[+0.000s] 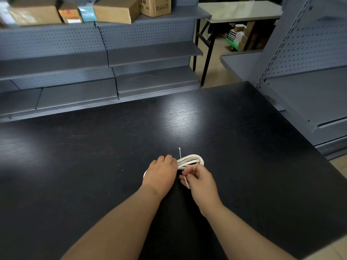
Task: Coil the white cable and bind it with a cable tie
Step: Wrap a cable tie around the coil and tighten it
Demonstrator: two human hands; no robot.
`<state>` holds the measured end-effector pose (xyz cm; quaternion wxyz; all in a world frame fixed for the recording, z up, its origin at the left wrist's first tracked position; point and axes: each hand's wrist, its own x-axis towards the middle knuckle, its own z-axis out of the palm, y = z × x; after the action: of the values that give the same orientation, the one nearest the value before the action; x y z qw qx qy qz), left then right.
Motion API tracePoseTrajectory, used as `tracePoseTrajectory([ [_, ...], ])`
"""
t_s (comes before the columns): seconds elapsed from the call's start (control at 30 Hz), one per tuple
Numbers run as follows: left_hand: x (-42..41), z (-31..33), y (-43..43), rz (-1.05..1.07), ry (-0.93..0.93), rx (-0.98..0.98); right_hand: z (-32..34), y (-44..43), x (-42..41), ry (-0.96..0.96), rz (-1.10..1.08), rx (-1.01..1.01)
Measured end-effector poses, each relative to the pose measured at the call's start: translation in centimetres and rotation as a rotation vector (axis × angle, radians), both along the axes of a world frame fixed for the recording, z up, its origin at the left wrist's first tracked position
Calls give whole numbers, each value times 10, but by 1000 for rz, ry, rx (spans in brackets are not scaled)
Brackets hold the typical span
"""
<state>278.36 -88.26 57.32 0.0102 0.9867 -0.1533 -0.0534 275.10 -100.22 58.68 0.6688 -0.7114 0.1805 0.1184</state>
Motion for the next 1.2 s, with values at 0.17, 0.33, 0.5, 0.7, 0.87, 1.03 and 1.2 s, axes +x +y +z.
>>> tracePoseTrajectory([
  [0.17,0,-1,2,-2,5,-7,-1,-8,-1,-95,120,-107],
  [0.33,0,-2,2,-9,4,-5,-3,-10,4,-183,198,-229],
  [0.5,-1,-3,2,-18,-14,1,-1,-11,8,-276,312,-373],
  [0.7,0,-3,0,-14,-7,-8,7,-13,15,-510,277,-645],
  [0.87,0,-3,0,-15,0,-12,11,-13,28,-511,233,-730],
  [1.03,-2,-3,0,-23,-7,-2,8,-8,37,-443,257,-766],
  [1.2,-2,-5,1,-23,-8,-2,5,-3,43,-352,259,-824],
])
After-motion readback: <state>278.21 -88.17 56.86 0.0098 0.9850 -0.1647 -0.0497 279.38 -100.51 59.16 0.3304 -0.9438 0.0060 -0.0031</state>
